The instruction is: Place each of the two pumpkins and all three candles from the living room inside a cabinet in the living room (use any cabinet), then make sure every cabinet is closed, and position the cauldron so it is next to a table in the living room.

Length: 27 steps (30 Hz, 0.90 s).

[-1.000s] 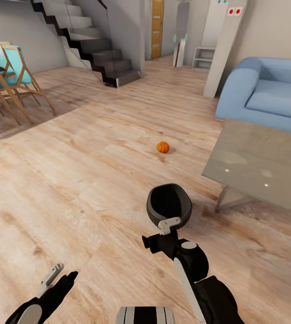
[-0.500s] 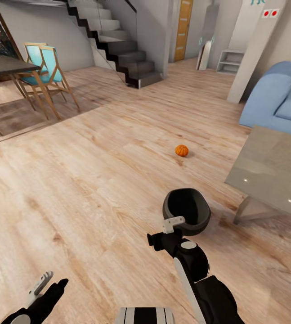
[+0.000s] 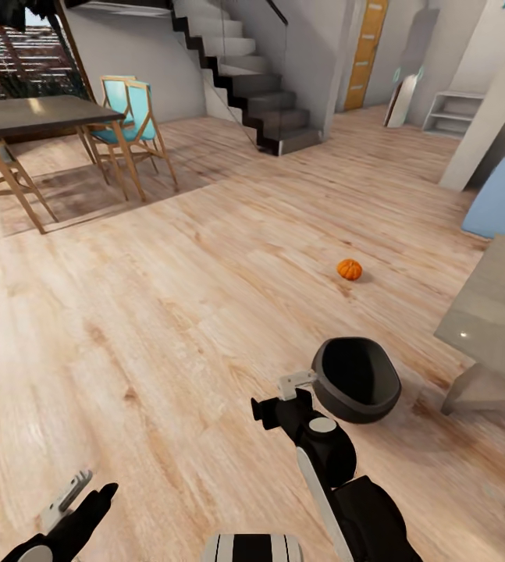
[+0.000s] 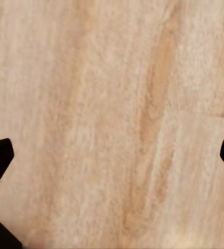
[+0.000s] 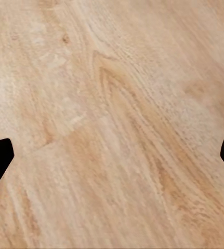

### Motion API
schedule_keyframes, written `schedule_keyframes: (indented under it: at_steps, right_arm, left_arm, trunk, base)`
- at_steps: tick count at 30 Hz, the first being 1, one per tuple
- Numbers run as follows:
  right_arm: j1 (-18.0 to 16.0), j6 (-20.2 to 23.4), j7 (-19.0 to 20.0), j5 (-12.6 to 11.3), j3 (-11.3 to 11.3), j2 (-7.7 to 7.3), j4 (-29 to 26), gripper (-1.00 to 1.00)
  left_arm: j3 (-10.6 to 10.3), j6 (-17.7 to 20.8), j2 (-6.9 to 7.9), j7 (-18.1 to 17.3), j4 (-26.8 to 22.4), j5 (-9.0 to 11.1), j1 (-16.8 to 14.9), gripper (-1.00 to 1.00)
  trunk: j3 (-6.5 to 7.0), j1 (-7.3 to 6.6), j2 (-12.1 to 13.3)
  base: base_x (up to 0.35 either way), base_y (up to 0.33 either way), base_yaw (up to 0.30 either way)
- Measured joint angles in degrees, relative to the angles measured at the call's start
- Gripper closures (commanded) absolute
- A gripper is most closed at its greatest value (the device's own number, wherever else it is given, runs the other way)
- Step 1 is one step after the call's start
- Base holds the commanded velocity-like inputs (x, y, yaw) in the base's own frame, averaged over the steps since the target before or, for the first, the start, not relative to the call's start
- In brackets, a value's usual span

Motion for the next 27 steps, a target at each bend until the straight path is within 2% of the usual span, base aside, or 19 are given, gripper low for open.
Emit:
schedule_keyframes:
  at_steps: [10,27]
  right_arm:
    - [0.07,-0.64,-0.13,-0.01,0.08,-0.04,0.00,-1.00]
    - [0.44,-0.92,-0.32,-0.01,0.23,-0.08,0.00,-1.00]
  left_arm:
    - [0.10,0.07,-0.63,0.79,0.74,-0.04,0.00,-1.00]
    - [0.10,0.07,-0.74,0.25,0.90,0.02,-0.09,-1.00]
  trunk:
    - [0.00,0.00,0.00]
    - [0.00,0.00,0.00]
  base:
    - [0.000,0.000,0.297]
    - [0.000,0.000,0.298]
